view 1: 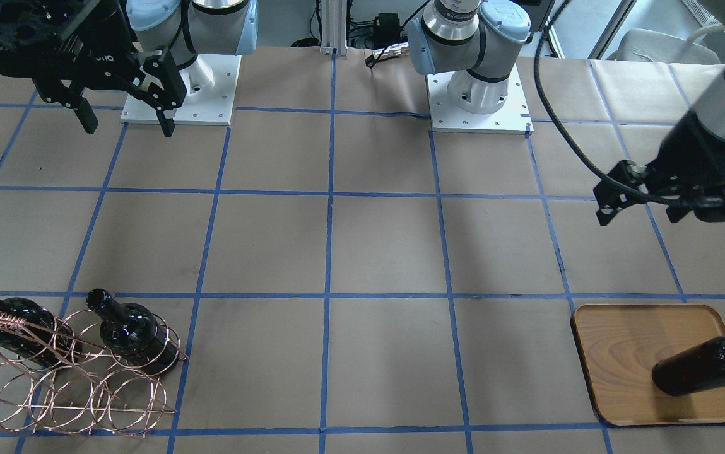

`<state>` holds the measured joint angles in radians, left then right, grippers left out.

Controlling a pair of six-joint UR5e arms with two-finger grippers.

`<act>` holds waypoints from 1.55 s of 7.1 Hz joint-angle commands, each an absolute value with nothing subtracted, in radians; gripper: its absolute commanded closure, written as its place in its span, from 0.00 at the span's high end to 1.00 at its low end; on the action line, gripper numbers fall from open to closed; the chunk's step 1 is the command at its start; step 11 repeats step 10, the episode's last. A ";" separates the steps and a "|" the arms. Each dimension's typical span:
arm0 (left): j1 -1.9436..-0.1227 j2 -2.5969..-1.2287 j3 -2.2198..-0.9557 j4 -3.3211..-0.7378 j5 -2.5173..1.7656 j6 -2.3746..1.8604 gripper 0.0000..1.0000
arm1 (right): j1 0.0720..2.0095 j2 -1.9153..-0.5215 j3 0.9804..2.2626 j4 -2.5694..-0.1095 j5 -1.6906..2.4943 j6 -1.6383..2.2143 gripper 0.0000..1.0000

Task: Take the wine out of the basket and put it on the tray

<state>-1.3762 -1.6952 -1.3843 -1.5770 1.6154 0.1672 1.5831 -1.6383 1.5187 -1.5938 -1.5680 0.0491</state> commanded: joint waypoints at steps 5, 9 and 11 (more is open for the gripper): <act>-1.560 -1.519 -1.545 -1.577 1.605 0.023 1.00 | 1.583 -1.638 1.519 -1.594 -1.569 0.049 1.00; -1.559 -1.506 -1.548 -1.580 1.608 0.026 1.00 | 1.583 -1.638 1.517 -1.594 -1.569 0.049 1.00; -1.557 -1.508 -1.548 -1.580 1.606 0.028 1.00 | 1.583 -1.638 1.517 -1.594 -1.569 0.049 1.00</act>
